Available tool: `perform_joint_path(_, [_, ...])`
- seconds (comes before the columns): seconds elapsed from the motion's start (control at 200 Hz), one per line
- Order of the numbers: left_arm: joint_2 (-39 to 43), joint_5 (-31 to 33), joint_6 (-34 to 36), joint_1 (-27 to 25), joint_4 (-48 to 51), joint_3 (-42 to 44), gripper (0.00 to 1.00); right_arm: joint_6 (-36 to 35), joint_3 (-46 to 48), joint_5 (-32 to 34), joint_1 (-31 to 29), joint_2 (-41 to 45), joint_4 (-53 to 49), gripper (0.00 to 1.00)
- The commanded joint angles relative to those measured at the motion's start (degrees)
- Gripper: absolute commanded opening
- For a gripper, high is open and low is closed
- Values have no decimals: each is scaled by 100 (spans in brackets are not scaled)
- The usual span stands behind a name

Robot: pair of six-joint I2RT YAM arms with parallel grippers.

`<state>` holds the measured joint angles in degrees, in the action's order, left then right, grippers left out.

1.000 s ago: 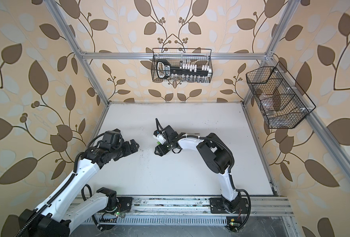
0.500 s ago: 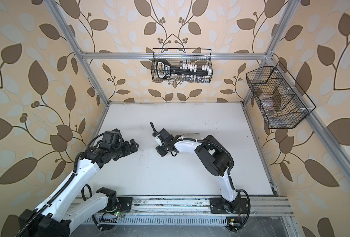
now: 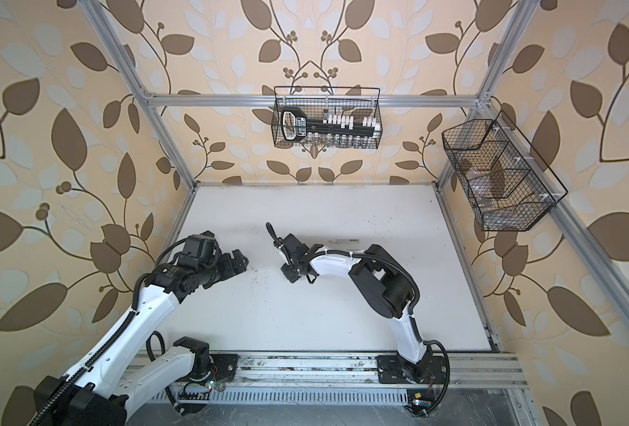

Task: Insert the pens into the pen caps
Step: 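Lower the right gripper and close it on the white pink-ended cap, then lift the cap with the right gripper toward the left gripper while the left gripper approaches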

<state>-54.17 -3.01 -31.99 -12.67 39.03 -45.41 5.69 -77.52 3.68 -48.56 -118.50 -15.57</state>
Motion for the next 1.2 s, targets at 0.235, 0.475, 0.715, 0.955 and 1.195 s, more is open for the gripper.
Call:
perform_joint_path(0.235, [-80, -118, -54, 45, -201, -47, 99, -403, -13, -132, -75, -341, -723, 25])
perform_joint_path(0.475, [-198, -314, -69, 45, -378, -13, 99, -508, -100, -63, -86, -334, -831, 16])
perform_joint_path(0.715, [-178, -844, -224, 45, -971, 260, 99, -384, 285, -327, -88, 214, -268, 13])
perform_joint_path(0.955, [16, -1597, -488, 45, -2048, 758, 99, -214, 1026, -611, -75, 1049, 523, 12])
perform_joint_path(1.195, [-80, -2512, -631, 36, -3068, 1107, 98, -52, 1482, -954, -83, 1970, 937, 12])
